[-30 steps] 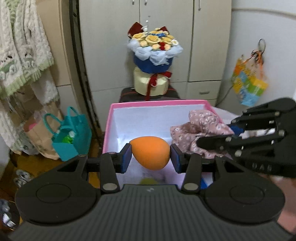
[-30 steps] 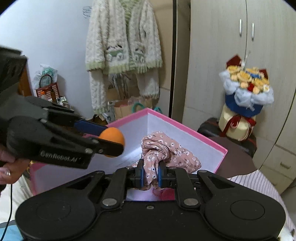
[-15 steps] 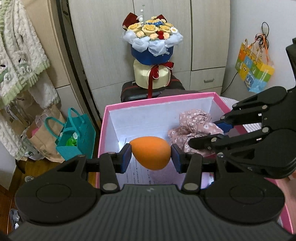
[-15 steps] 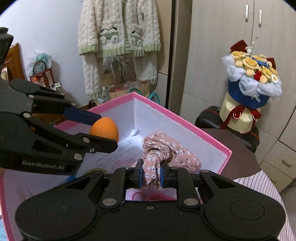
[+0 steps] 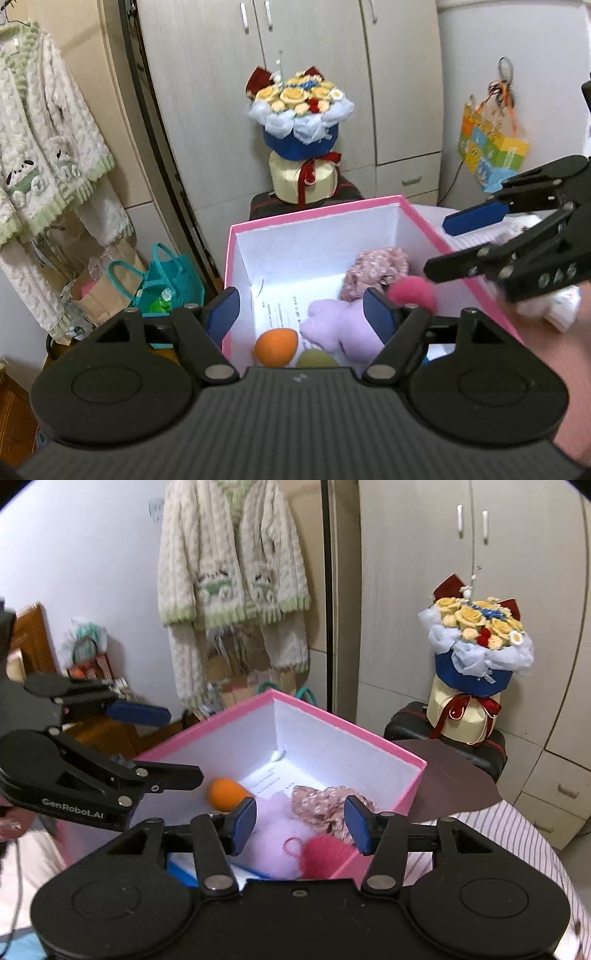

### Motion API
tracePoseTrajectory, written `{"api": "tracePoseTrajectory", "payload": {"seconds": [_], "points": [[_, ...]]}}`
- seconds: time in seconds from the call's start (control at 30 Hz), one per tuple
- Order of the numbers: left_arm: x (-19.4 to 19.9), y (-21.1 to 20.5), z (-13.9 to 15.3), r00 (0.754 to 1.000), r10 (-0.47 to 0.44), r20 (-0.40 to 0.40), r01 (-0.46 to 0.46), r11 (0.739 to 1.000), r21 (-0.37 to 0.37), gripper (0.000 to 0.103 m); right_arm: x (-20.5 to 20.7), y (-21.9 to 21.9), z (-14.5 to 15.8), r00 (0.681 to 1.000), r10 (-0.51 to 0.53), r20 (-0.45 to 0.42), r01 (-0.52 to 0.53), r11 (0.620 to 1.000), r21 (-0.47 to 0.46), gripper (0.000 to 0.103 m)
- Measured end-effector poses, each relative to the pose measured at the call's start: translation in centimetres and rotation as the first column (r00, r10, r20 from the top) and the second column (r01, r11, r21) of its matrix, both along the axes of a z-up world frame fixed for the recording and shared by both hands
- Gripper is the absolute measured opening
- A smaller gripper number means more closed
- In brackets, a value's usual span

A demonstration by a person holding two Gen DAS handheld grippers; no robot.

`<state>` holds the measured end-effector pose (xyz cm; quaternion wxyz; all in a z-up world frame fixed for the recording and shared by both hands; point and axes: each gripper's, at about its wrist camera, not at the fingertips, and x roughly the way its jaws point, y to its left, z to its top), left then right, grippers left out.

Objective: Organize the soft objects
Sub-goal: 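Open both tools to drop the sponge and cloth into the box, then grasp the white mesh bath puff with the left tool while the right tool grasps the wipes pack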

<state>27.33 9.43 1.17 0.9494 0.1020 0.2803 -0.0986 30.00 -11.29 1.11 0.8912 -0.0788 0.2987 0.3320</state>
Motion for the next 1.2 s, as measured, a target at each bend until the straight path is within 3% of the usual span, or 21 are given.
{"api": "tracePoseTrajectory", "payload": {"seconds": [0.2,0.4,0.67,0.9,1.2], "points": [[-4.6,-0.2,1.7,0.997,-0.072,-0.02,0.07,0.994,-0.079,0.074,-4.6,-3.3,2.0,1.0,-0.026,-0.018,0.027,0.998,0.065,0.061],[-7.2,-1.2,2.9,0.985,-0.155,-0.081,0.14,0.977,-0.162,0.074,-8.7,-6.3,3.3,0.998,-0.051,-0.038,0.053,0.996,0.068,0.063],[-11.5,-4.0,3.9,0.964,-0.251,-0.084,0.234,0.956,-0.178,0.074,-14.4,-10.9,3.9,0.994,-0.112,-0.014,0.113,0.992,0.064,0.066],[-14.5,-7.8,4.0,0.929,-0.359,-0.089,0.343,0.926,-0.158,0.074,-18.3,-15.0,3.2,0.989,-0.151,-0.009,0.151,0.986,0.076,0.068],[-14.7,-13.7,1.7,0.886,-0.447,-0.124,0.424,0.889,-0.172,0.074,-21.1,-18.1,0.2,0.982,-0.186,0.021,0.185,0.982,0.05,0.07]]}}
